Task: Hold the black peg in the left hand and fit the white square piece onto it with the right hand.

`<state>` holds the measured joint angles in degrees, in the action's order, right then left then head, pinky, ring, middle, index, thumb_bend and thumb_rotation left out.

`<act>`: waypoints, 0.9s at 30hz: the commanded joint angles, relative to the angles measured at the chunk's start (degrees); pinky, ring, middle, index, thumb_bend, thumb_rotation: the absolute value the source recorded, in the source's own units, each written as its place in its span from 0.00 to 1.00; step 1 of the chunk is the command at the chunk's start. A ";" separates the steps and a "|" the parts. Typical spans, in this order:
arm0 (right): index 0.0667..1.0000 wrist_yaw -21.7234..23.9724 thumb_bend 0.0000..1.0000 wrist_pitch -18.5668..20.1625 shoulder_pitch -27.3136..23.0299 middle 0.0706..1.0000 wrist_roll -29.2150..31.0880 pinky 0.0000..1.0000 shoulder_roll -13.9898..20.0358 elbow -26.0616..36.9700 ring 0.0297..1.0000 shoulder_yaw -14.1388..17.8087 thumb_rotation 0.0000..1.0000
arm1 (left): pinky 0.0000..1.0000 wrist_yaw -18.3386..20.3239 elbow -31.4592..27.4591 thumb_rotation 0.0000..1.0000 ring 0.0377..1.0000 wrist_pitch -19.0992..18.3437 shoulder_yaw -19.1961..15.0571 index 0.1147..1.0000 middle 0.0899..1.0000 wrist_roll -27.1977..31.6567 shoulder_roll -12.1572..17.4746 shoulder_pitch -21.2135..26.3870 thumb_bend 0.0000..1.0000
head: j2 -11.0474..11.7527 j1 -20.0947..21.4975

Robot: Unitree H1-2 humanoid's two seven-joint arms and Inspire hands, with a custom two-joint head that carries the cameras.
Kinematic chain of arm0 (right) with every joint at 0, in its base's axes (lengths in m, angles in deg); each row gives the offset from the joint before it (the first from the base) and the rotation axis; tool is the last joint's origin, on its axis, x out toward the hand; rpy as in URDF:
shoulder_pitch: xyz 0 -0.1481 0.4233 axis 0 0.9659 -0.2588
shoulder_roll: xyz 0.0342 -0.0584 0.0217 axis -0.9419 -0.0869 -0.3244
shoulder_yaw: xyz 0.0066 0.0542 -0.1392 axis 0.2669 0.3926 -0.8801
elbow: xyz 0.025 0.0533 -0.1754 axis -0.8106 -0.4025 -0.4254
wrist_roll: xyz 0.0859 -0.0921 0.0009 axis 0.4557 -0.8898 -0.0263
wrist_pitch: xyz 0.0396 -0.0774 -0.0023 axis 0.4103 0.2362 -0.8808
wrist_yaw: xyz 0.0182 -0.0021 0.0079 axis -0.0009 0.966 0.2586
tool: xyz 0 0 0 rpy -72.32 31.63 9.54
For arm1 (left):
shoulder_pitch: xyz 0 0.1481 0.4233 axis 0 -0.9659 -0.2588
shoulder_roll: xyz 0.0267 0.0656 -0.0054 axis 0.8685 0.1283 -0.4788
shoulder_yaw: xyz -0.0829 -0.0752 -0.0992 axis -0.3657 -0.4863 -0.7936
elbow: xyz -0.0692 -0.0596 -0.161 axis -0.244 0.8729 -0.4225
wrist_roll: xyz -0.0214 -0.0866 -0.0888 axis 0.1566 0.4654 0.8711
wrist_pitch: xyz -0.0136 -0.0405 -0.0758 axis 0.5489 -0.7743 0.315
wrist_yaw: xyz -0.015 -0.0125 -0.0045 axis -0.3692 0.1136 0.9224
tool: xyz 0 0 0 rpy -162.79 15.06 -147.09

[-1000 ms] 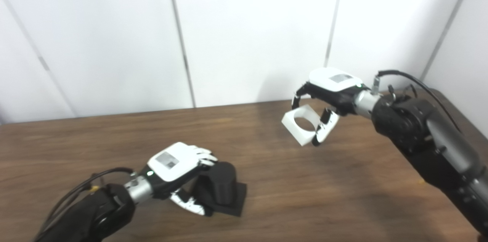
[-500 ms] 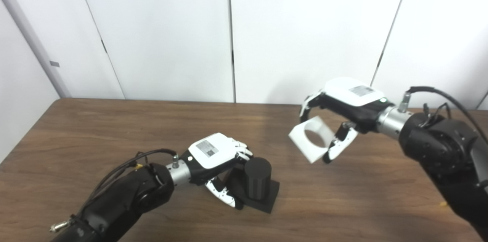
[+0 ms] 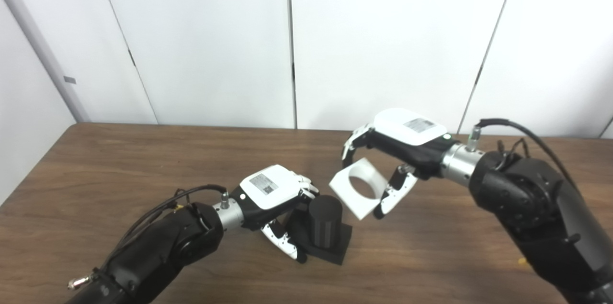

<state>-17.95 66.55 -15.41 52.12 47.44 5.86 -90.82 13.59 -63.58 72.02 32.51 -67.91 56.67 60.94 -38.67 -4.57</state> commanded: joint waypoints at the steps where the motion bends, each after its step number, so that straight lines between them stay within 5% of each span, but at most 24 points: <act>1: 0.44 -1.34 0.52 -1.42 -1.79 0.71 0.43 0.70 -0.39 1.08 0.82 0.54 0.14 | 0.82 5.98 2.27 0.08 0.85 -0.27 3.87 0.42 0.80 -4.63 -0.90 -2.87 0.52 | -0.11 -0.07; 27: 0.44 -1.04 0.52 -1.88 -2.54 0.71 -0.41 0.72 -4.86 -3.41 0.82 -2.02 0.14 | 0.82 7.28 0.23 0.08 0.84 -1.19 3.69 0.42 0.79 -4.04 -1.08 -3.33 0.52 | -1.15 -1.26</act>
<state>-17.97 65.92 -15.04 51.56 42.84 1.54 -93.46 15.29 -64.79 70.32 32.51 -67.93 56.07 60.91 -39.81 -5.80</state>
